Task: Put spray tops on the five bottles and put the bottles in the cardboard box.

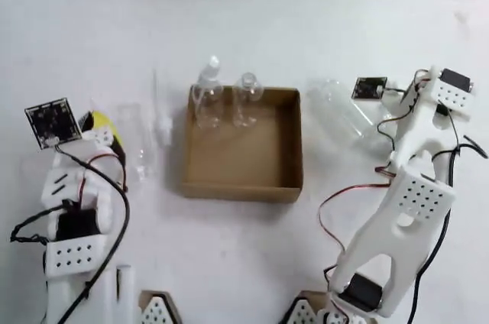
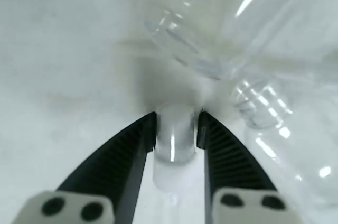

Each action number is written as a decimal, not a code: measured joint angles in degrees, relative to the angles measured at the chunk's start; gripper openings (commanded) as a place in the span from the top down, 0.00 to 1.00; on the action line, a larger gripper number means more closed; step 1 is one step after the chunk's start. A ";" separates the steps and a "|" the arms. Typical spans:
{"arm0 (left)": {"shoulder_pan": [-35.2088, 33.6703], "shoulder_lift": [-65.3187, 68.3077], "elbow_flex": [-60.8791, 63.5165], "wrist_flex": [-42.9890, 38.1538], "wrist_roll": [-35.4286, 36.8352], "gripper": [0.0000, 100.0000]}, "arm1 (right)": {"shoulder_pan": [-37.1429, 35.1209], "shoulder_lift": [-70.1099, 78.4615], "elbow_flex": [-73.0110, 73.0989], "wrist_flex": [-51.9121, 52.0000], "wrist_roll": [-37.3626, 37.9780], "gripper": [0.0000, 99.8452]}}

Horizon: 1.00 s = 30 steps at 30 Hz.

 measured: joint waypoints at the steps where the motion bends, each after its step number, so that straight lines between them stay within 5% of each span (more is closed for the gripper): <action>1: 0.00 0.00 0.00 0.00 0.00 0.98 | 0.00 0.53 -0.53 -0.79 0.53 0.97; 7: 0.00 0.00 0.00 -1.49 0.00 0.98 | 0.00 3.52 -1.49 -3.43 0.88 0.98; 15: 0.00 0.00 0.00 -1.49 0.00 0.98 | 0.53 1.23 -10.11 5.10 -8.44 0.98; 30: 0.00 0.00 0.00 -1.49 0.00 0.98 | 0.26 -25.85 -11.08 5.45 -25.93 0.98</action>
